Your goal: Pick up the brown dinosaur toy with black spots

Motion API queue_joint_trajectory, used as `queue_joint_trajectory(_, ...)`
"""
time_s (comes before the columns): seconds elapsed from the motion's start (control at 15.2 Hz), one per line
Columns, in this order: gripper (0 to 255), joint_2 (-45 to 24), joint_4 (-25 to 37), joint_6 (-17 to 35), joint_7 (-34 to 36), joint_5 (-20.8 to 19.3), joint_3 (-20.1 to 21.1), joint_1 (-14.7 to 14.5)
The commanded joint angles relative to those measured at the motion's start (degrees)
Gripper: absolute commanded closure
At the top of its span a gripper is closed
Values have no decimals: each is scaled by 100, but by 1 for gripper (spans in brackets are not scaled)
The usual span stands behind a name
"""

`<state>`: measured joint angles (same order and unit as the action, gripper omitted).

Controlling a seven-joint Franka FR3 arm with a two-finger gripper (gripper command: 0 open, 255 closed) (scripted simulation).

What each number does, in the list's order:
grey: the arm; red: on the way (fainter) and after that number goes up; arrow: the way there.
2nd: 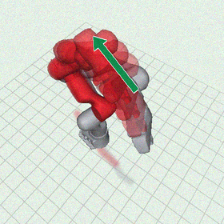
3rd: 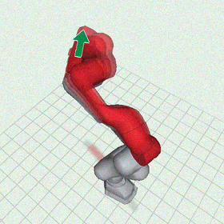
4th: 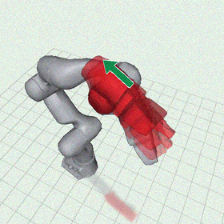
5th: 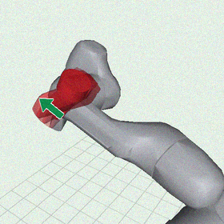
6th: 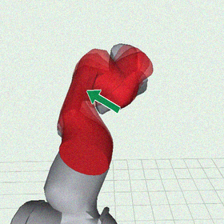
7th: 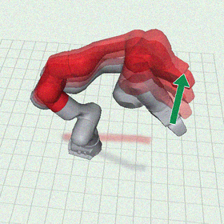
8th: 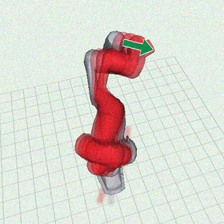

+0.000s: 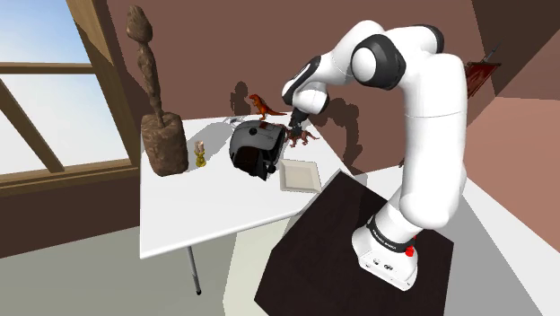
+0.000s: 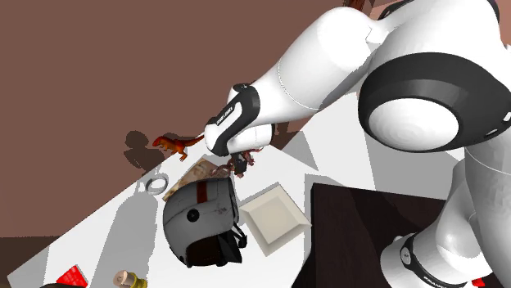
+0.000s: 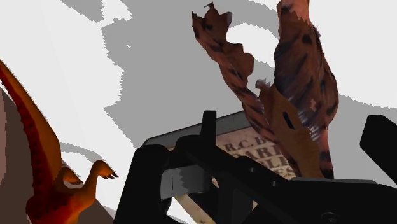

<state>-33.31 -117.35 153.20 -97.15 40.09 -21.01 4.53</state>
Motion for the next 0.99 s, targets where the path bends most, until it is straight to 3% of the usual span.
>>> queue_joint_trajectory(0.0,255,-37,26,12,-19,22,20,20)
queue_joint_trajectory(0.59,255,-26,11,17,-19,21,18,15)
queue_joint_trajectory(0.92,255,295,-84,-203,207,-247,-212,-159)
